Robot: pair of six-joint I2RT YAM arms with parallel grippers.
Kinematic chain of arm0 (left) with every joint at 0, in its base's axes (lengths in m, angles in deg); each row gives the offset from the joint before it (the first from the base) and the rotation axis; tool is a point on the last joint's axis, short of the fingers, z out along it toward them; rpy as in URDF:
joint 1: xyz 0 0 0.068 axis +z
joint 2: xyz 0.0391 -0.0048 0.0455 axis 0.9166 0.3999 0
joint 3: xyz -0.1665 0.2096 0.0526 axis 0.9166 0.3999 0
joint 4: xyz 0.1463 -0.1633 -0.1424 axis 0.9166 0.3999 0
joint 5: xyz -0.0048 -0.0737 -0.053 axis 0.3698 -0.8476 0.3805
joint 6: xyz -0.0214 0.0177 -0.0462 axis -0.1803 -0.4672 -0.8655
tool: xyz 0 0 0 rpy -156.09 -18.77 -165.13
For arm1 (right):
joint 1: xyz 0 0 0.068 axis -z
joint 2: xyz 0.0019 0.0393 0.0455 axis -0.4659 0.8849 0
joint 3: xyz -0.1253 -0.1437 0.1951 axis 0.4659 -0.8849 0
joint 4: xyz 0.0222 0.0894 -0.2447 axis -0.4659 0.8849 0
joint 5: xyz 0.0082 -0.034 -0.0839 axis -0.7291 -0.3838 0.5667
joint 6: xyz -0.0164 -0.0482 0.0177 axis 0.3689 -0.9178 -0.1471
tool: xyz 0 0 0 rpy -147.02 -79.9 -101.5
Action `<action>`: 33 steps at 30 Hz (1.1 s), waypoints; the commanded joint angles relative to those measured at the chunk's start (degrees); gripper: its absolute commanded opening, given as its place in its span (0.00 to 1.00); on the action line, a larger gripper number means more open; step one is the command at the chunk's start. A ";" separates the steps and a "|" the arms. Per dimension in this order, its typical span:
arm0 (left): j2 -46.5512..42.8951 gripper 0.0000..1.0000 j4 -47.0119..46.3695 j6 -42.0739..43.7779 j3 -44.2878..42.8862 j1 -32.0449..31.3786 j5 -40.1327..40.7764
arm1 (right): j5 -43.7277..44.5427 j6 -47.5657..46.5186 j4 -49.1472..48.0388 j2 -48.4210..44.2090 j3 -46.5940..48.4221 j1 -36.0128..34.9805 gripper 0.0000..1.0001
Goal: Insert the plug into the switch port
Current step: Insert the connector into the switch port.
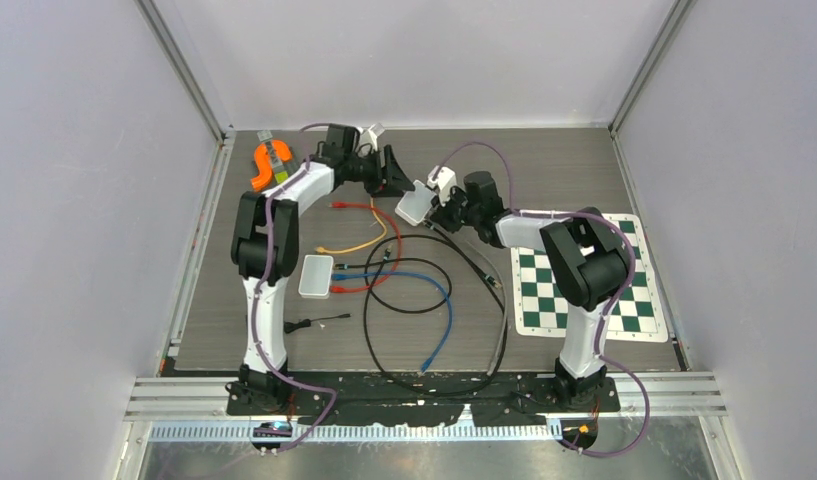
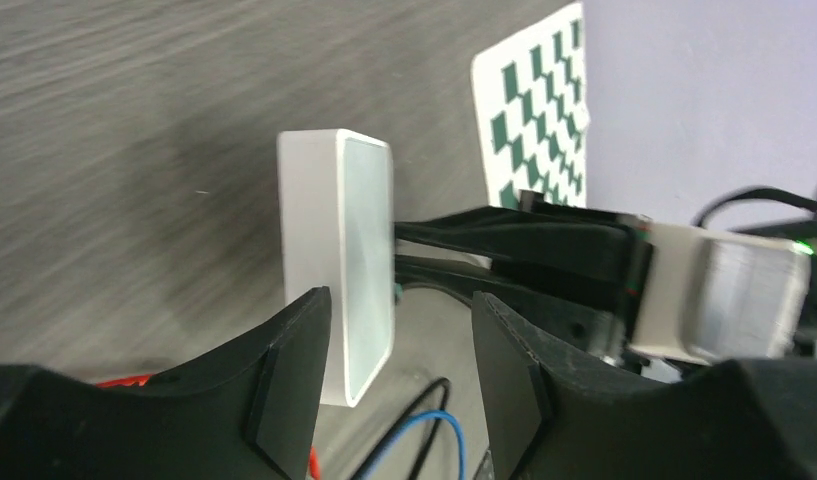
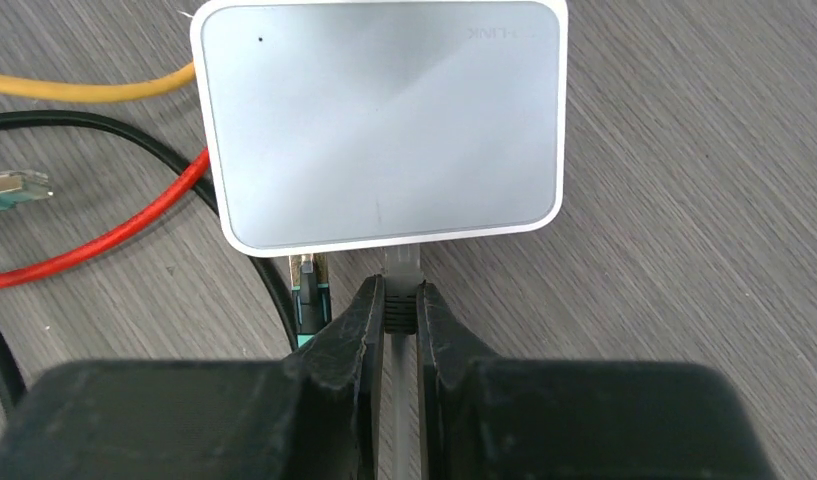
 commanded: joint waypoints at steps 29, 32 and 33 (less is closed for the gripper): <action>-19.18 0.63 10.35 5.74 4.77 0.69 -7.14 | -10.68 1.99 -23.27 -25.99 -15.64 4.64 0.05; -19.71 0.64 7.17 3.51 5.00 0.69 -8.56 | -13.31 3.13 -22.90 -27.05 -16.12 4.64 0.05; -19.88 0.64 5.80 2.31 5.22 0.69 -9.50 | -14.60 3.73 -23.05 -27.27 -16.22 4.64 0.05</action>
